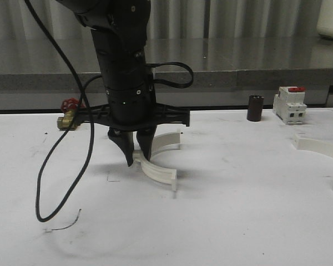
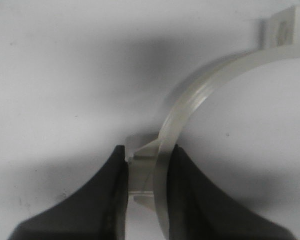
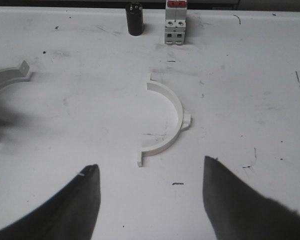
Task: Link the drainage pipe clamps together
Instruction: 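Lift the clamp half with the left gripper and set it down mid-table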
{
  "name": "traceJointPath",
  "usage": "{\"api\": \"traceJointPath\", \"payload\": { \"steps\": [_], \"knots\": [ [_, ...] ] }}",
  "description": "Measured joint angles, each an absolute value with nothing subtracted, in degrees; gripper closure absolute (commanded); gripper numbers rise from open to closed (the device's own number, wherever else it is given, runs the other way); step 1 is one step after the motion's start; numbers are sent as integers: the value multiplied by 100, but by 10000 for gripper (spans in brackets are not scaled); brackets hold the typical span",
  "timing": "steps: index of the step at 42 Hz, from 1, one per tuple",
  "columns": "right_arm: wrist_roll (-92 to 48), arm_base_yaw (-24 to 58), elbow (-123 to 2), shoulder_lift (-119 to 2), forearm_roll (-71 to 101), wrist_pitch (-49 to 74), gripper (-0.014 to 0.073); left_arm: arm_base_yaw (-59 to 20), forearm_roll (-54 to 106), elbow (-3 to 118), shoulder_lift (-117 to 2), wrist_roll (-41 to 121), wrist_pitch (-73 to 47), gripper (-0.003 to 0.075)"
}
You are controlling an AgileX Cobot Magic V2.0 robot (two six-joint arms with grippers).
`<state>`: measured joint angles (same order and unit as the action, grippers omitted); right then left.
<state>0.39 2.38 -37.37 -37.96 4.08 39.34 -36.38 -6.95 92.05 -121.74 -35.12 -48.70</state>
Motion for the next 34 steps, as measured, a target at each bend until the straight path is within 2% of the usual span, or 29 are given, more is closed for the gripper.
{"api": "traceJointPath", "payload": {
  "steps": [14,17,24,28,34],
  "knots": [
    [39,238,-3737,-3796,408,3934,116,-3638,-695,9205,-12174,-3512,-4872,657],
    [39,238,-3737,-3796,408,3934,116,-3638,-695,9205,-12174,-3512,-4872,612],
    [39,238,-3737,-3796,408,3934,116,-3638,-695,9205,-12192,-3512,-4872,454],
    [39,238,-3737,-3796,408,3934,116,-3638,-695,9205,-12192,-3512,-4872,426],
    [39,238,-3737,-3796,408,3934,116,-3638,-695,9205,-12192,-3512,-4872,425]
  ]
}}
